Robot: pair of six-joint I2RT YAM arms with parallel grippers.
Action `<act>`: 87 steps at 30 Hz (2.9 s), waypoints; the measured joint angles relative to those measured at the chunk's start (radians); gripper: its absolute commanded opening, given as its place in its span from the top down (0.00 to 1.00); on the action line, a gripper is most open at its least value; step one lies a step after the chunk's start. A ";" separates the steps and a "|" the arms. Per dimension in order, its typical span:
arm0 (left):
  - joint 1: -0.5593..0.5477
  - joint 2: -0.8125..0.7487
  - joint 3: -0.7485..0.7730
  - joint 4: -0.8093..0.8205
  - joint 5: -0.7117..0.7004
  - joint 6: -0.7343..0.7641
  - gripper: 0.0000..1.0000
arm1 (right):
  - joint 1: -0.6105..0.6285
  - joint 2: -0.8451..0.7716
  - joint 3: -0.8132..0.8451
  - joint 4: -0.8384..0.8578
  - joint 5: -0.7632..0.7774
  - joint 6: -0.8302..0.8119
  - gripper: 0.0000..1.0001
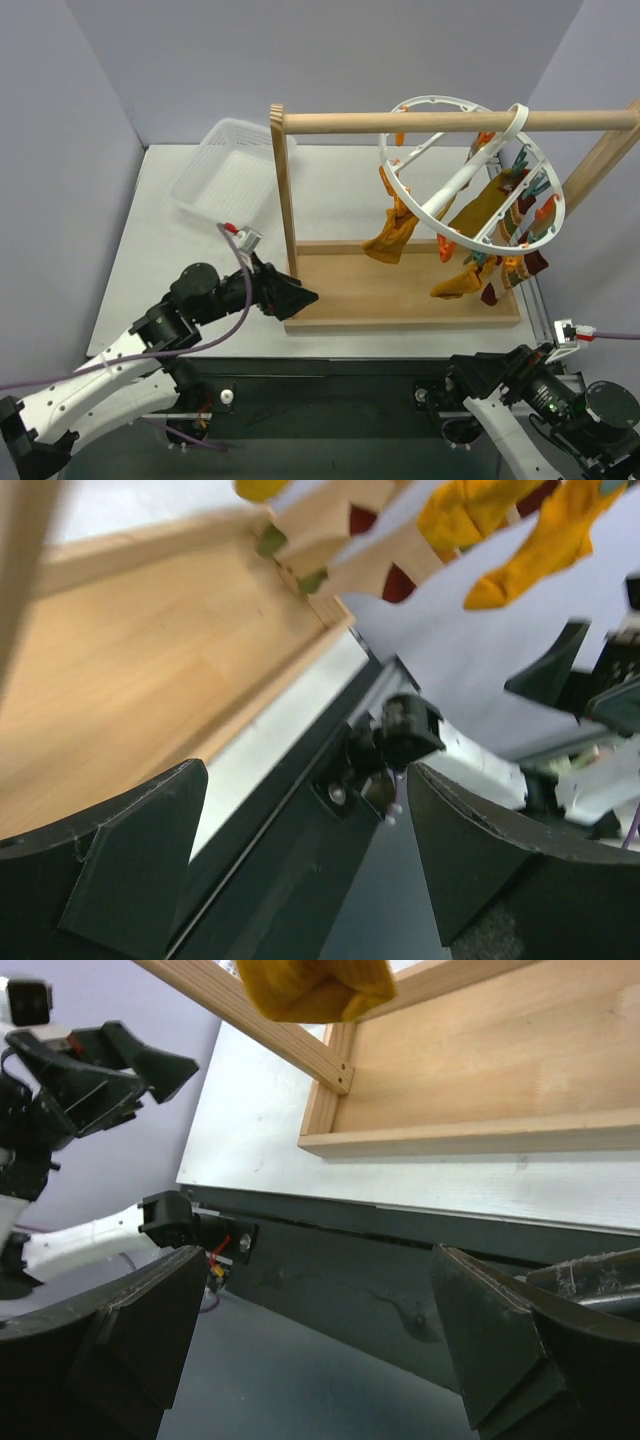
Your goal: Remove the socks clipped to the hanger
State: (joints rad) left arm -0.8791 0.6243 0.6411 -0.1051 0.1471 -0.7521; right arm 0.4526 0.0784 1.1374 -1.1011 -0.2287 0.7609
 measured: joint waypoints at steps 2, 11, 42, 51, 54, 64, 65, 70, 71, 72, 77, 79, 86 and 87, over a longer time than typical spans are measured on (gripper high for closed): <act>-0.007 0.116 0.047 0.050 0.080 0.022 0.08 | -0.053 0.071 0.087 -0.032 -0.046 -0.074 0.00; -0.142 0.335 0.215 0.180 0.183 0.150 0.07 | -0.360 0.313 0.400 -0.152 -0.289 -0.350 0.00; -0.245 0.645 0.381 0.589 -0.053 0.235 0.95 | -0.471 0.575 0.523 -0.016 -0.596 -0.287 0.05; -0.321 0.684 0.424 0.635 0.031 0.157 1.00 | -0.446 0.572 0.486 -0.015 -0.595 -0.292 0.16; -0.356 0.699 0.424 0.679 0.068 0.103 1.00 | -0.432 0.566 0.467 -0.014 -0.594 -0.294 0.18; -0.392 0.713 0.424 0.779 0.145 -0.018 1.00 | -0.430 0.495 0.390 -0.012 -0.581 -0.309 0.27; -0.391 0.713 0.424 0.784 0.148 -0.025 1.00 | -0.430 0.492 0.385 -0.012 -0.579 -0.310 0.28; -0.391 0.715 0.424 0.808 0.159 -0.053 1.00 | -0.430 0.491 0.382 -0.011 -0.560 -0.317 0.40; -0.391 0.716 0.424 0.813 0.161 -0.058 1.00 | -0.430 0.491 0.382 -0.011 -0.559 -0.318 0.41; -0.391 0.718 0.424 0.818 0.164 -0.063 1.00 | -0.430 0.491 0.382 -0.010 -0.556 -0.318 0.42; -0.391 0.740 0.424 0.836 0.176 -0.089 1.00 | -0.430 0.489 0.382 -0.003 -0.544 -0.316 0.52; -0.392 0.750 0.424 0.838 0.180 -0.101 1.00 | -0.430 0.486 0.382 0.006 -0.545 -0.314 0.60; -0.392 0.768 0.424 0.840 0.187 -0.111 0.76 | -0.430 0.476 0.375 0.047 -0.546 -0.300 1.00; -0.392 0.768 0.424 0.837 0.187 -0.109 0.65 | -0.430 0.473 0.368 0.050 -0.546 -0.294 1.00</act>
State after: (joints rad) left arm -1.2709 1.3918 1.0649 0.7315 0.3336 -0.8608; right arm 0.0223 0.5518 1.5051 -1.0512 -0.7746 0.4664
